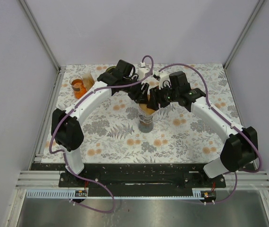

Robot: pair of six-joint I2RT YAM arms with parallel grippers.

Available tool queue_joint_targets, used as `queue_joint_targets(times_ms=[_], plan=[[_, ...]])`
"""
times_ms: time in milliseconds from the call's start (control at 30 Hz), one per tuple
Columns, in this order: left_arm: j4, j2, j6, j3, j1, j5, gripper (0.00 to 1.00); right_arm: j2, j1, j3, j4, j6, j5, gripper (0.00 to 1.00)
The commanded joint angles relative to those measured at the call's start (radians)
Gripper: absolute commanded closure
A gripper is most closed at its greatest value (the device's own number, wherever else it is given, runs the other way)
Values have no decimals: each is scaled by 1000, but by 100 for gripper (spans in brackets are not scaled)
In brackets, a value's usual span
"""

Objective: Place the coffee filter in the dripper

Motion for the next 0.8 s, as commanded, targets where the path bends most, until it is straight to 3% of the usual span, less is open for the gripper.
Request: queue_joint_targets(times_ms=[0, 133, 567, 767], plan=[[-7, -73, 17, 14, 6, 12, 43, -12, 8, 45, 15, -7, -11, 29], [-27, -89, 18, 30, 9, 13, 34, -32, 8, 65, -11, -13, 4, 25], [-43, -113, 7, 63, 35, 56, 20, -63, 8, 138, -82, -55, 47, 18], [-80, -127, -13, 115, 81, 73, 14, -98, 9, 227, -145, -75, 113, 19]])
